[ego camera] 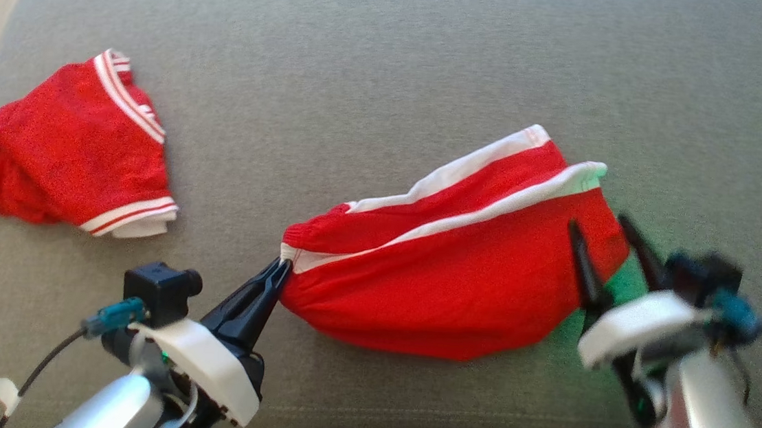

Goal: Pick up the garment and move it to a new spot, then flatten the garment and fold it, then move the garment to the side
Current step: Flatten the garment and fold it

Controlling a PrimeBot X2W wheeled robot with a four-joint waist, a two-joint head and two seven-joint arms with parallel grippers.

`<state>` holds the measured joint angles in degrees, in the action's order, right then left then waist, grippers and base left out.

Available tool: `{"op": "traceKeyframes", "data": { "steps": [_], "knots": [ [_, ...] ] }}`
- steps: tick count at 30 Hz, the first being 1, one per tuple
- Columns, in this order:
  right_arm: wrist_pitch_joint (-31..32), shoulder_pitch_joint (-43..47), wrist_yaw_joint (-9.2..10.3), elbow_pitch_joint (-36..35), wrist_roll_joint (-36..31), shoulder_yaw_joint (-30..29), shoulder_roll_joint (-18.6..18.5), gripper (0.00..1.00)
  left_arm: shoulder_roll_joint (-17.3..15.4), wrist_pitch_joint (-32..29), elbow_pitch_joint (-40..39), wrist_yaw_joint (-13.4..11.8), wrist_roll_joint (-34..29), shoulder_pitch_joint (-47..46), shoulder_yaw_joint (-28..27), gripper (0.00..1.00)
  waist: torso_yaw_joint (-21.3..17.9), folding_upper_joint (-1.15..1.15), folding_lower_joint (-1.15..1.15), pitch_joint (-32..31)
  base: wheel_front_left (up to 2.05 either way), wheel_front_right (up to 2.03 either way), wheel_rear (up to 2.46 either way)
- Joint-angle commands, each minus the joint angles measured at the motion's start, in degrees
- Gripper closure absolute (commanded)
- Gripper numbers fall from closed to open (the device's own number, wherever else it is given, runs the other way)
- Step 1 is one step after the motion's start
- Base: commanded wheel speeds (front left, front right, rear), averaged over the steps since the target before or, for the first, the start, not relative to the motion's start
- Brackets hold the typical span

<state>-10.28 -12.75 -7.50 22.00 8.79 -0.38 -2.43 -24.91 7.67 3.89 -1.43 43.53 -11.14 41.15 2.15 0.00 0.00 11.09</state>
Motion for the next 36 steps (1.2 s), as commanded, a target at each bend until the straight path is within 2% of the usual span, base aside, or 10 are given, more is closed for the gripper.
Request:
{"op": "traceKeyframes", "data": {
  "steps": [1, 6, 10, 28, 29, 31, 33, 35, 36],
  "knots": [
    [1.44, -4.24, 0.01, -0.54, -0.8, 0.27, -0.44, 0.0, -1.18, 0.85, -1.38, 0.08, 0.1, -2.27, -2.23, 1.0, 1.45, 0.0, 0.0, 0.4, 0.0, 0.0, 0.0],
    [9.36, -10.83, 0.01, 5.04, -3.07, -2.37, -0.44, 0.0, -0.08, 1.78, 0.28, 0.49, -0.29, -3.16, -1.73, 1.0, 3.27, 0.0, 0.0, 0.48, 0.0, 0.0, 0.0],
    [12.67, -13.38, 0.01, 7.29, -3.82, -3.51, -0.44, 0.0, 0.41, 2.38, 1.5, 0.79, -0.45, -3.62, -1.52, 1.0, 3.99, 0.0, 0.0, 0.88, 0.0, 0.0, 0.0],
    [10.03, -19.76, 0.01, 15.06, -8.27, -1.06, -1.42, 0.0, 0.33, 2.38, 2.47, 0.74, -0.76, -4.56, -0.87, 1.0, 4.43, 0.0, 0.0, 2.0, 0.0, 0.0, 0.0],
    [9.77, -20.5, 0.01, 16.11, -8.29, -0.94, -1.45, 0.06, 0.27, 2.34, 2.54, 0.72, -0.73, -4.54, -0.8, 1.0, 4.53, 0.0, 0.0, 2.0, 0.0, 0.0, 0.0],
    [9.48, -21.23, 0.01, 17.2, -8.17, -0.69, -1.5, 0.29, 0.2, 2.29, 2.57, 0.68, -0.72, -4.54, -0.74, 1.0, 4.62, 0.0, 0.0, 2.02, 0.0, 0.0, 0.0],
    [9.26, -21.92, 0.01, 18.51, -7.8, -0.32, -1.58, 0.36, 0.11, 2.25, 2.59, 0.64, -0.68, -4.5, -0.69, 1.0, 4.72, 0.0, 0.0, 2.01, 0.0, 0.0, 0.0],
    [9.09, -22.58, 0.01, 19.89, -7.19, 0.12, -1.7, 0.63, 0.01, 2.26, 2.63, 0.61, -0.62, -4.47, -0.69, 1.0, 4.84, 0.0, 0.0, 2.0, 0.0, 0.0, 0.0],
    [8.96, -22.88, 0.01, 20.48, -6.95, 0.3, -1.82, 0.84, -0.05, 2.27, 2.67, 0.58, -0.59, -4.46, -0.7, 1.0, 4.89, 0.0, 0.0, 1.99, 0.0, 0.0, 0.0]
  ]
}}
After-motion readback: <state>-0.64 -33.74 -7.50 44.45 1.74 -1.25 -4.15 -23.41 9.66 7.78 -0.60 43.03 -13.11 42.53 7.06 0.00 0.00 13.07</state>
